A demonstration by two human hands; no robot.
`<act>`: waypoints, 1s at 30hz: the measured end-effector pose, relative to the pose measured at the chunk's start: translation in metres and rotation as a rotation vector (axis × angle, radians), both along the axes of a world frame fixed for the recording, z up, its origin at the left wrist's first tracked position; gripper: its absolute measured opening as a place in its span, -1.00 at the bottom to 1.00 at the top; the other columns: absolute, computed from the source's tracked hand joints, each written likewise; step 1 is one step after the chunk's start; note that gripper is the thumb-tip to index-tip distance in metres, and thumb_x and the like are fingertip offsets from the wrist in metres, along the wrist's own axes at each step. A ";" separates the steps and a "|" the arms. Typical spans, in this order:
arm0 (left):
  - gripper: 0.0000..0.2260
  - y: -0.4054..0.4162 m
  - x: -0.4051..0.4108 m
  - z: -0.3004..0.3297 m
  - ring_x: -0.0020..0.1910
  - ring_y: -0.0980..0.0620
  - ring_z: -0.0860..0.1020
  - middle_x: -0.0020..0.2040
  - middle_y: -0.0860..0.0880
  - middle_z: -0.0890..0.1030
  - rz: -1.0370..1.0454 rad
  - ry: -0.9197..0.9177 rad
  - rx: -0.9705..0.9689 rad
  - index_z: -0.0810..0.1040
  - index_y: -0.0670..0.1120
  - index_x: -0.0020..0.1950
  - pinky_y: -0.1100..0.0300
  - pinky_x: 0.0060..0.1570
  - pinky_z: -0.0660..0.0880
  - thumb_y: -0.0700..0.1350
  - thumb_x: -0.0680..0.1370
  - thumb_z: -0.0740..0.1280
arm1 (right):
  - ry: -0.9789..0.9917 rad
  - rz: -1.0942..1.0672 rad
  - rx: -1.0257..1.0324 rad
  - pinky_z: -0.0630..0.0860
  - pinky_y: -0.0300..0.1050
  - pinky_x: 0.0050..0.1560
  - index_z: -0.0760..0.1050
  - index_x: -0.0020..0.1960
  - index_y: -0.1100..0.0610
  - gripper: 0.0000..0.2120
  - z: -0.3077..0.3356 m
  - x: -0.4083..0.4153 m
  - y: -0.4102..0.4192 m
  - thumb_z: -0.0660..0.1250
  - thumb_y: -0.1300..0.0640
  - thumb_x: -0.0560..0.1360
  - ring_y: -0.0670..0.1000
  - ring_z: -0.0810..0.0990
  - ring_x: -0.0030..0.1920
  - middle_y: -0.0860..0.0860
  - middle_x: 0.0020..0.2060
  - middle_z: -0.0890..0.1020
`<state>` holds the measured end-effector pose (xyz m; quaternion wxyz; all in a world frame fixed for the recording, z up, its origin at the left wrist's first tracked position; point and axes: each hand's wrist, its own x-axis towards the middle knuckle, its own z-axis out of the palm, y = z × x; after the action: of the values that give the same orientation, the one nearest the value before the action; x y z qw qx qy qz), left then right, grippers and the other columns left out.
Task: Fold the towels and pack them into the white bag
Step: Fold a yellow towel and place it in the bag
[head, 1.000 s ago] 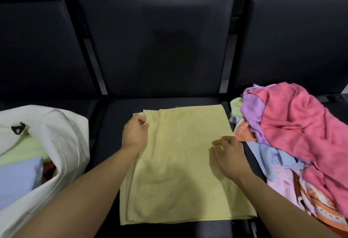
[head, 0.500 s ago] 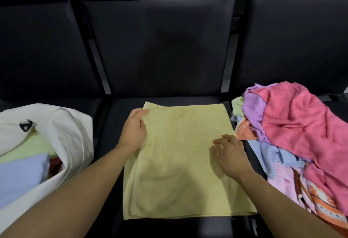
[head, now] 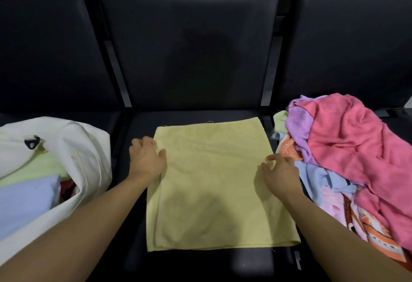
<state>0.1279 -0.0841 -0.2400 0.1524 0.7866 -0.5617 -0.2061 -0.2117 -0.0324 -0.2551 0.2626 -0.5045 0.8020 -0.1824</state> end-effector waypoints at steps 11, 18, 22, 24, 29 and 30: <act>-0.73 0.054 -0.009 -0.009 -0.13 0.02 0.57 -0.10 0.02 0.60 0.056 0.096 0.227 0.53 -0.04 -0.13 0.14 -0.16 0.48 0.14 0.53 0.43 | -0.002 -0.048 0.169 0.51 0.03 0.07 0.42 0.13 0.23 -0.69 -0.004 -0.012 0.009 0.31 0.00 0.56 0.23 0.59 0.05 0.18 0.00 0.61; -0.77 0.056 0.007 -0.003 -0.04 -0.01 0.56 -0.01 -0.01 0.59 0.124 0.189 0.194 0.51 -0.06 -0.05 0.13 -0.12 0.43 0.06 0.55 0.45 | 0.092 -0.002 0.143 0.51 0.07 0.10 0.41 0.20 0.23 -0.64 -0.003 -0.009 0.014 0.35 0.01 0.54 0.26 0.56 0.12 0.21 0.06 0.61; -0.74 0.061 0.014 -0.009 -0.04 -0.06 0.55 0.07 -0.12 0.59 0.134 0.117 0.206 0.48 -0.08 -0.05 0.05 -0.06 0.53 0.06 0.54 0.45 | 0.053 -0.033 0.164 0.49 0.00 0.00 0.47 0.12 0.19 -0.63 -0.003 -0.015 0.011 0.41 -0.07 0.50 0.17 0.57 0.01 0.10 -0.03 0.61; -0.56 0.063 0.010 -0.010 0.07 -0.14 0.56 0.17 -0.16 0.52 0.161 0.053 0.252 0.46 -0.15 0.13 0.00 -0.04 0.53 0.13 0.50 0.48 | 0.028 -0.032 0.186 0.40 -0.08 -0.12 0.45 0.05 0.16 -0.69 0.001 -0.017 0.011 0.42 -0.05 0.52 0.10 0.54 -0.10 0.05 -0.12 0.57; -0.53 0.062 0.001 -0.004 -0.08 -0.10 0.60 0.04 -0.14 0.61 0.205 0.113 0.365 0.49 -0.20 0.02 0.10 -0.26 0.47 0.18 0.47 0.49 | -0.100 -0.088 0.145 0.41 -0.11 -0.28 0.55 -0.09 0.17 -0.74 -0.001 -0.029 0.011 0.48 -0.02 0.50 0.08 0.56 -0.26 0.07 -0.26 0.61; -0.60 0.060 0.003 -0.006 -0.15 -0.08 0.60 -0.03 -0.14 0.64 0.192 0.167 0.376 0.50 -0.18 -0.08 0.10 -0.27 0.49 0.15 0.48 0.48 | -0.155 -0.119 0.128 0.45 -0.10 -0.26 0.56 -0.14 0.18 -0.74 0.000 -0.030 0.011 0.50 0.00 0.48 0.08 0.56 -0.30 0.07 -0.31 0.61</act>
<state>0.1311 -0.0239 -0.2456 0.0678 0.8312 -0.4214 -0.3562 -0.2420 -0.0209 -0.2551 0.3445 -0.4226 0.8177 -0.1845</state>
